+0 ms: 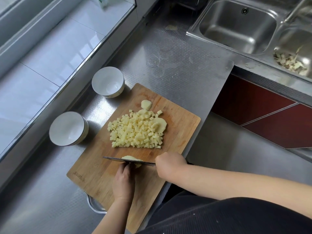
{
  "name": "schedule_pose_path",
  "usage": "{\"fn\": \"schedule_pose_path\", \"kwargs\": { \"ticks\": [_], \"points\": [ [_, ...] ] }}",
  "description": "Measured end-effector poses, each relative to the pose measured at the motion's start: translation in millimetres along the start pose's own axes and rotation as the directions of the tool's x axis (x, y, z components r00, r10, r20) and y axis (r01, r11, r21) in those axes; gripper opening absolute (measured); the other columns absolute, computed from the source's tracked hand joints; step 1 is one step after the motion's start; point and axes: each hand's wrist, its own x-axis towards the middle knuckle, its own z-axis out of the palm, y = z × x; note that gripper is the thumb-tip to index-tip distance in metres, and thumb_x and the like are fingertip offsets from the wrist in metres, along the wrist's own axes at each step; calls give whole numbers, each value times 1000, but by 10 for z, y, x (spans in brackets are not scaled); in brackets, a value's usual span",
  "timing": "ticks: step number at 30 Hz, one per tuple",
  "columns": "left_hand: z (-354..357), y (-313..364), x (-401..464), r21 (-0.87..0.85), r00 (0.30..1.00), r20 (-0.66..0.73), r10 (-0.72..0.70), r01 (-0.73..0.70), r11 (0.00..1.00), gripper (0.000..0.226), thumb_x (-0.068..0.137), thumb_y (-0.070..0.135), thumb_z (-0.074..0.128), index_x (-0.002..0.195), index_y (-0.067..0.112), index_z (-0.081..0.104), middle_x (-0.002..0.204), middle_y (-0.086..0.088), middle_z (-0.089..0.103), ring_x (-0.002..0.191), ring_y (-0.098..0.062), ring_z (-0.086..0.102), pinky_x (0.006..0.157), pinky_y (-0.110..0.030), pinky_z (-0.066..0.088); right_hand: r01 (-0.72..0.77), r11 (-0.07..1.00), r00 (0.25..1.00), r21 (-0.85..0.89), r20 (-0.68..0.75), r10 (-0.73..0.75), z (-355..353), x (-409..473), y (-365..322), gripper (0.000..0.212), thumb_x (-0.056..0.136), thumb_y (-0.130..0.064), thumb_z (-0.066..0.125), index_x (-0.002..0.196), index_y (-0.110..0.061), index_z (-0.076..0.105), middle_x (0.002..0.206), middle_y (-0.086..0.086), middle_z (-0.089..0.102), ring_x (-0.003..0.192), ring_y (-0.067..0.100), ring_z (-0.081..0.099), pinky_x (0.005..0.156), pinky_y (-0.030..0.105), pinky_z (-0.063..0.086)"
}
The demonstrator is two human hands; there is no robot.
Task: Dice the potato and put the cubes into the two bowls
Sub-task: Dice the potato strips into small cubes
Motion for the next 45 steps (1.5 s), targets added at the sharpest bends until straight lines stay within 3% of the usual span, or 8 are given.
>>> {"fn": "schedule_pose_path", "kwargs": {
  "ticks": [6, 12, 16, 20, 22, 25, 30, 45],
  "points": [
    [-13, -22, 4, 8, 999, -26, 32, -32, 999, 23, 74, -1, 76, 96, 1, 71, 104, -15, 67, 74, -37, 67, 50, -38, 53, -9, 1000, 1000, -8, 14, 9, 120, 78, 33, 19, 99, -15, 46, 105, -10, 63, 99, 8, 64, 74, 24, 51, 56, 28, 37],
    [-365, 143, 152, 30, 854, -225, 469, -475, 879, 15, 90, 21, 59, 84, 10, 67, 79, -3, 63, 67, -22, 53, 58, -32, 43, -14, 1000, 999, -7, 34, 14, 151, 118, 55, 20, 98, -12, 46, 107, -10, 63, 102, 8, 64, 89, 27, 62, 53, 27, 36],
    [-688, 487, 493, -39, 795, -338, 504, -547, 836, 4, 90, 19, 59, 88, 15, 59, 75, 0, 60, 69, -14, 49, 60, -26, 40, 6, 1000, 999, -7, 33, -6, 150, 112, 56, 22, 96, -5, 44, 107, -9, 63, 106, 8, 64, 93, 26, 62, 49, 26, 30],
    [-983, 825, 1046, -125, 961, 220, 166, -142, 982, 13, 94, 34, 56, 100, 25, 64, 93, 14, 61, 85, -6, 56, 69, -22, 46, 19, 1000, 1000, -8, 15, -19, 176, 124, 56, 21, 101, -15, 44, 107, -10, 63, 105, 9, 64, 92, 27, 62, 52, 27, 34],
    [-1028, 797, 1325, -11, 764, 644, 31, -32, 999, 24, 94, 38, 59, 112, 23, 64, 103, 12, 62, 98, -8, 59, 84, -24, 46, 19, 1000, 1000, -2, 7, -19, 179, 134, 70, 21, 101, -17, 45, 108, -10, 63, 105, 9, 63, 93, 28, 61, 57, 29, 37],
    [-1024, 662, 1550, 118, 428, 900, -75, -74, 990, 34, 90, 35, 65, 124, 27, 62, 121, 8, 65, 112, -11, 59, 106, -35, 41, 18, 1000, 1000, 9, 0, -18, 169, 138, 79, 20, 101, -19, 46, 108, -9, 62, 106, 10, 63, 94, 28, 61, 51, 27, 33],
    [-949, 545, 1583, 191, 235, 958, -167, -85, 978, 28, 94, 31, 60, 121, 39, 63, 119, 18, 57, 122, -13, 51, 101, -41, 47, 19, 1000, 1000, 16, -11, -19, 113, 148, 116, 21, 101, -20, 46, 110, -9, 61, 107, 9, 64, 95, 28, 62, 60, 29, 40],
    [-933, 519, 1527, 152, 243, 960, -139, -36, 988, 25, 97, 25, 56, 117, 36, 66, 119, 10, 61, 116, -14, 55, 102, -37, 47, 150, 989, 978, -16, -146, -151, -60, 39, 227, 26, 99, -31, 46, 97, -13, 64, 94, 7, 65, 87, 31, 62, 60, 31, 38]
  ]
}}
